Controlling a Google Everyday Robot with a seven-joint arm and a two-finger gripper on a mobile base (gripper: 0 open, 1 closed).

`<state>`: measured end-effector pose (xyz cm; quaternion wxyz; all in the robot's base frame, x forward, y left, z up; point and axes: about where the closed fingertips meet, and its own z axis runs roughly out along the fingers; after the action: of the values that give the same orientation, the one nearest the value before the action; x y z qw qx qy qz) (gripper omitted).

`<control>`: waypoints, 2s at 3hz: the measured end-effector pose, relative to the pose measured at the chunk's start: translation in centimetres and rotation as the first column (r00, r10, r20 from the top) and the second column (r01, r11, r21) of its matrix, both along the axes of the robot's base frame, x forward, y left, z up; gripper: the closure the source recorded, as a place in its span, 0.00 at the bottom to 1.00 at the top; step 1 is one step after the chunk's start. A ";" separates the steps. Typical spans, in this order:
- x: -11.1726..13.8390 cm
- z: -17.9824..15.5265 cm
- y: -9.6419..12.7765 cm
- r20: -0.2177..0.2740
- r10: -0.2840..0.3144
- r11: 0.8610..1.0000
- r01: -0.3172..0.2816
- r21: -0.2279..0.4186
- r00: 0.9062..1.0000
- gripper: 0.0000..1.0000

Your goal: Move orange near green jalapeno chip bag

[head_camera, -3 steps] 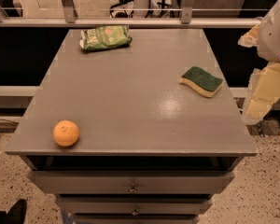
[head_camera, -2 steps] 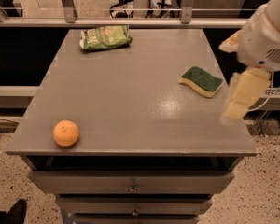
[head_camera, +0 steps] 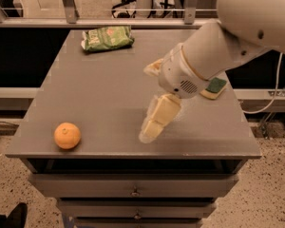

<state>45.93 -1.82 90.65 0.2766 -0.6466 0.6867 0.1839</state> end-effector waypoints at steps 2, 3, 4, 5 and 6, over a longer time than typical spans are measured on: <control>-1.7 -2.9 11.5 -0.021 0.112 0.973 -0.106 0.204 0.993 0.00; -2.4 -3.5 14.8 -0.025 0.136 0.962 -0.126 0.242 0.990 0.00; -3.0 -4.5 16.6 -0.035 0.143 0.959 -0.129 0.254 0.989 0.00; -3.3 -5.5 17.4 -0.047 0.138 0.958 -0.121 0.259 0.989 0.16; -3.4 -6.0 17.8 -0.053 0.132 0.957 -0.113 0.268 0.990 0.39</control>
Offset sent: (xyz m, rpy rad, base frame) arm -0.0214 0.1599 -0.0435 0.2837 0.0529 0.1366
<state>42.49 15.97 84.67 0.3242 -0.6383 0.6239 0.3134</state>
